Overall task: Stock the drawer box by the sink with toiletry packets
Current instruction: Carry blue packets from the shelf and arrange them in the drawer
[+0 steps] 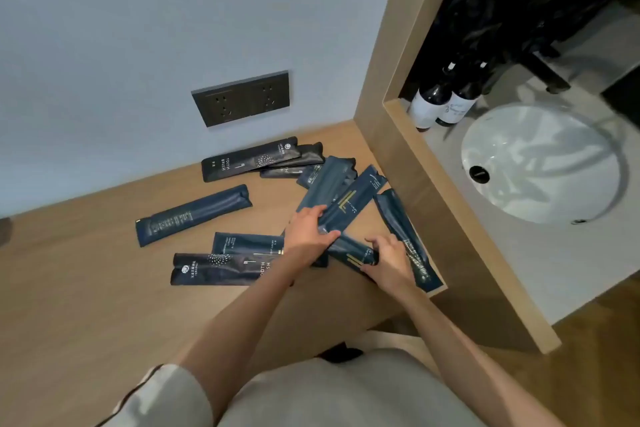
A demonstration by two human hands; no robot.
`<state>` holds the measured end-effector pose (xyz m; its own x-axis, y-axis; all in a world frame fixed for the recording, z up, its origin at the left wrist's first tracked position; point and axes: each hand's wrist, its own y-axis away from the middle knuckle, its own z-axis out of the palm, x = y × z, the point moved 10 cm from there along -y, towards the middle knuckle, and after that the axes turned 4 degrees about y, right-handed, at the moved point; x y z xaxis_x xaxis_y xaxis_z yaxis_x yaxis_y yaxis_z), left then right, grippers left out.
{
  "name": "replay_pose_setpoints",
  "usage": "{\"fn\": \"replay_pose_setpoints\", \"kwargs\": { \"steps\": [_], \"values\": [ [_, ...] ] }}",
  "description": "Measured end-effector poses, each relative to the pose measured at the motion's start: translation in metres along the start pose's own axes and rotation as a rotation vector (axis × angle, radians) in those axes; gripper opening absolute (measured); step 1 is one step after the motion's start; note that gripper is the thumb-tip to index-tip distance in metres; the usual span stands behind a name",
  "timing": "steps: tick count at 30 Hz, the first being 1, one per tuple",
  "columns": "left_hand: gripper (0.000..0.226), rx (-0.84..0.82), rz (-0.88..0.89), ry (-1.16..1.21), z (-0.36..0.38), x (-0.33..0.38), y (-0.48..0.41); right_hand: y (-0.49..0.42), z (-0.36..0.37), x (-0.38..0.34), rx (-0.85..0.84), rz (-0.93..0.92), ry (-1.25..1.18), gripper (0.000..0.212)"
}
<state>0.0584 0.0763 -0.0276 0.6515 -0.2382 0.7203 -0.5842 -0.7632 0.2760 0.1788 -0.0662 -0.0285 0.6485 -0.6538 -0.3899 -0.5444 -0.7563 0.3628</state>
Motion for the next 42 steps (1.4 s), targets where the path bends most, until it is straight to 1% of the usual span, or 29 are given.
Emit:
{"fn": "replay_pose_setpoints", "kwargs": {
  "steps": [4, 10, 12, 14, 16, 18, 20, 22, 26, 29, 31, 33, 35, 37, 40, 42],
  "values": [
    [0.074, -0.003, -0.089, -0.14, 0.006, 0.005, -0.006, -0.002, -0.003, 0.001, 0.005, -0.009, -0.016, 0.051],
    [0.078, 0.022, -0.109, -0.214, 0.012, 0.003, -0.01, -0.01, 0.001, 0.002, -0.059, -0.017, -0.041, 0.044],
    [0.072, 0.013, -0.111, -0.153, 0.013, 0.004, -0.011, -0.013, 0.003, 0.003, -0.085, -0.006, -0.049, 0.041],
    [0.058, -0.015, -0.124, -0.075, 0.014, 0.003, -0.012, -0.015, 0.004, 0.005, -0.117, 0.021, -0.04, 0.034],
    [0.044, -0.065, -0.133, -0.055, 0.015, 0.004, -0.013, -0.016, 0.008, 0.007, -0.158, 0.041, -0.027, 0.03],
    [0.04, -0.1, -0.141, -0.028, 0.014, 0.002, -0.013, -0.017, 0.011, 0.006, -0.187, 0.034, -0.065, 0.025],
    [0.04, -0.098, -0.146, 0.059, 0.006, 0.0, -0.009, -0.016, 0.011, 0.001, -0.211, 0.009, -0.14, 0.017],
    [0.039, -0.088, -0.161, 0.179, -0.005, -0.001, 0.002, -0.015, 0.005, -0.002, -0.199, -0.014, -0.214, 0.012],
    [0.032, -0.037, -0.2, 0.457, -0.036, -0.004, 0.036, -0.009, -0.015, -0.001, -0.134, -0.001, -0.366, 0.017],
    [0.031, 0.017, -0.188, 0.58, -0.061, -0.01, 0.063, 0.003, -0.032, -0.001, -0.114, 0.034, -0.594, 0.022],
    [0.031, 0.044, -0.177, 0.647, -0.074, -0.014, 0.081, 0.016, -0.04, -0.014, -0.15, 0.044, -0.808, 0.023],
    [0.031, 0.071, -0.177, 0.681, -0.081, -0.016, 0.096, 0.029, -0.046, -0.037, -0.218, 0.043, -1.003, 0.021],
    [0.031, 0.083, -0.161, 0.694, -0.082, -0.011, 0.108, 0.037, -0.053, -0.064, -0.258, 0.016, -1.102, 0.018],
    [0.034, 0.073, -0.144, 0.685, -0.078, -0.004, 0.116, 0.041, -0.058, -0.089, -0.259, -0.01, -1.15, 0.018],
    [0.037, 0.04, -0.111, 0.673, -0.07, 0.009, 0.125, 0.038, -0.062, -0.11, -0.187, -0.016, -1.161, 0.024],
    [0.037, 0.032, -0.078, 0.663, -0.068, 0.018, 0.13, 0.036, -0.064, -0.119, -0.157, -0.015, -1.168, 0.022]
  ]
}}
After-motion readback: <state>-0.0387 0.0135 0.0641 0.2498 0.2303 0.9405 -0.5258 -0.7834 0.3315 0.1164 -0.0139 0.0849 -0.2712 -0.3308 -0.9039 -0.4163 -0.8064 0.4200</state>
